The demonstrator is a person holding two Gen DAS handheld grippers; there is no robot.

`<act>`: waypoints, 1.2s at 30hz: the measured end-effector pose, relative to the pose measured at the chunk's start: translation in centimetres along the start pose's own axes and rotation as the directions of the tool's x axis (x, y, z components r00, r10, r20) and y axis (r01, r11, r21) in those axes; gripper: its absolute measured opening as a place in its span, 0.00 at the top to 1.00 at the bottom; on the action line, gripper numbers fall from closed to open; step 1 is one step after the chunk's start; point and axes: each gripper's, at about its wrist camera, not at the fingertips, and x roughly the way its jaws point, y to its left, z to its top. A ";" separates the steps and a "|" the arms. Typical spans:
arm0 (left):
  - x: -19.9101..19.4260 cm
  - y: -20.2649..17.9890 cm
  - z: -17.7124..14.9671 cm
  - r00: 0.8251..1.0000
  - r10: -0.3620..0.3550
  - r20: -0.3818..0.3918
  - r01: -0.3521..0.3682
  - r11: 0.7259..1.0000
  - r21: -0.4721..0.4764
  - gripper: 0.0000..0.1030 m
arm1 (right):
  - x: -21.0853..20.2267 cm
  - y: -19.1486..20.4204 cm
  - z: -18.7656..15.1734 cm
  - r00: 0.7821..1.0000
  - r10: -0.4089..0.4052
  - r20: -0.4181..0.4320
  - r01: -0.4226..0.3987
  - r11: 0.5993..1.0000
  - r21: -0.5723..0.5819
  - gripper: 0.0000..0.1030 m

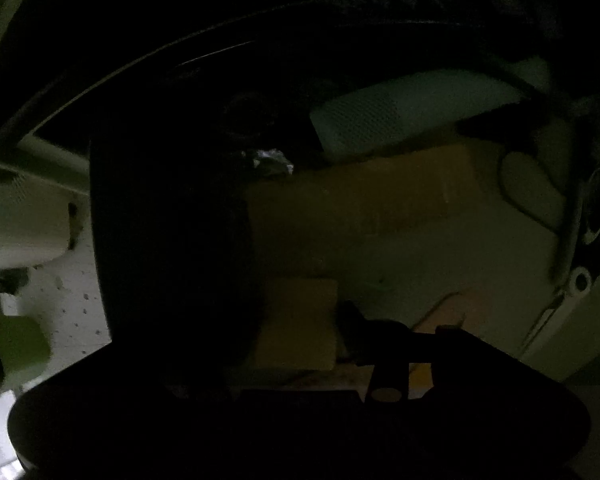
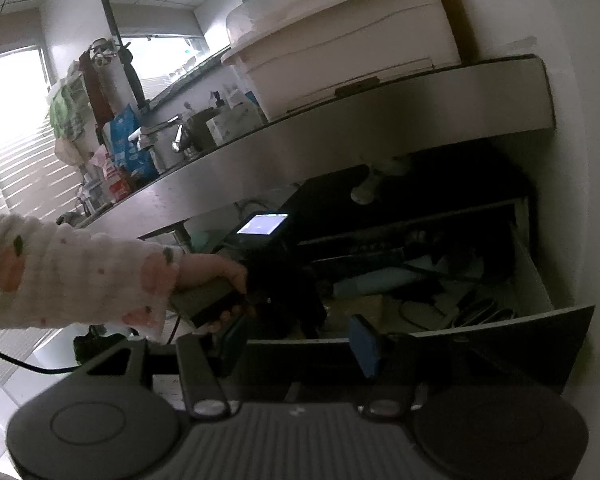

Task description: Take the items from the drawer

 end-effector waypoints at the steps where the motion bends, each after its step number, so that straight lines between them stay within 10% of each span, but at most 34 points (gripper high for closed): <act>1: -0.2 0.2 0.1 1.000 -0.003 -0.003 0.003 1.000 0.006 0.58 | 0.0 0.1 0.0 1.000 0.001 -0.001 -0.001 1.000 -0.003 0.46; 11: -1.9 0.8 1.1 1.000 0.004 -0.018 -0.002 0.997 0.075 0.43 | 0.2 0.3 0.1 1.000 0.000 -0.003 0.000 1.000 -0.013 0.46; 36: -9.9 5.9 4.6 0.999 -0.033 0.001 0.033 0.999 0.037 0.55 | 1.4 1.3 1.1 1.000 -0.012 -0.012 0.012 0.999 -0.050 0.46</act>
